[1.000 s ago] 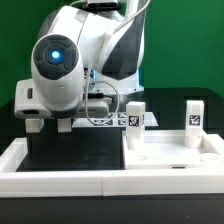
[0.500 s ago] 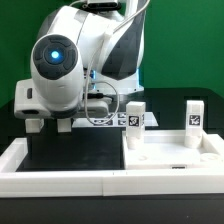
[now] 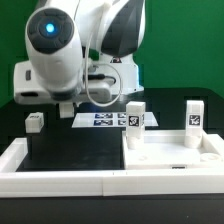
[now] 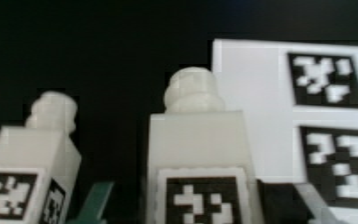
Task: Assemble square table
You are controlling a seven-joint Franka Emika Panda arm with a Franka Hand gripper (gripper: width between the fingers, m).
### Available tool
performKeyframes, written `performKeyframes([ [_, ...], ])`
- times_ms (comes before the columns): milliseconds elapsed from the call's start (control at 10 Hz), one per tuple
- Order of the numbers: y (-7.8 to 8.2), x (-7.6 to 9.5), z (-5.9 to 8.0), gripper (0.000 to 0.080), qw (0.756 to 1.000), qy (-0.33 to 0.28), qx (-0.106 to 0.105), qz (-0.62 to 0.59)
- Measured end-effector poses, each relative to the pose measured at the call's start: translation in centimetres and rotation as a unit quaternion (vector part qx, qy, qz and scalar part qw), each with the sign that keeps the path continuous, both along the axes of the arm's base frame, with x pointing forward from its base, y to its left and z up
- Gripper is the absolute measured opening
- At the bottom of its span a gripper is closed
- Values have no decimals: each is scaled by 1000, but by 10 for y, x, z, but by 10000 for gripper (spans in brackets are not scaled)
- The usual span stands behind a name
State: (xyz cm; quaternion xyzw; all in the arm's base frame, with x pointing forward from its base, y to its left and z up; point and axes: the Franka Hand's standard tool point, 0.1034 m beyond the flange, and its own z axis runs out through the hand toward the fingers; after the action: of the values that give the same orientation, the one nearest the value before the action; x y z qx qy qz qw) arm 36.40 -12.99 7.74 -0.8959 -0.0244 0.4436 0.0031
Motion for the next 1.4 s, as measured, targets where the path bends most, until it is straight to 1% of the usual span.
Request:
performKeyframes([
  [100, 2, 11, 15, 288, 1000, -17, 4, -2],
  [200, 0, 9, 10, 289, 1000, -28, 3, -1],
  [300, 0, 8, 9, 289, 1000, -25, 3, -1],
  [400, 0, 13, 9, 289, 999, -39, 3, 1],
  [500, -1, 20, 6, 289, 997, -78, 4, 5],
  [600, 0, 24, 7, 290, 995, -104, 6, 6],
  [700, 3, 42, 12, 290, 989, -148, 6, 12],
  [800, 6, 52, 20, 290, 984, -179, 10, 18],
  [900, 8, 61, 31, 290, 980, -196, 14, 20],
  [1000, 8, 73, 41, 290, 974, -223, 16, 24],
  [1100, 7, 80, 43, 290, 967, -254, 15, 27],
  [1400, 4, 83, 39, 290, 935, -351, 16, 34],
])
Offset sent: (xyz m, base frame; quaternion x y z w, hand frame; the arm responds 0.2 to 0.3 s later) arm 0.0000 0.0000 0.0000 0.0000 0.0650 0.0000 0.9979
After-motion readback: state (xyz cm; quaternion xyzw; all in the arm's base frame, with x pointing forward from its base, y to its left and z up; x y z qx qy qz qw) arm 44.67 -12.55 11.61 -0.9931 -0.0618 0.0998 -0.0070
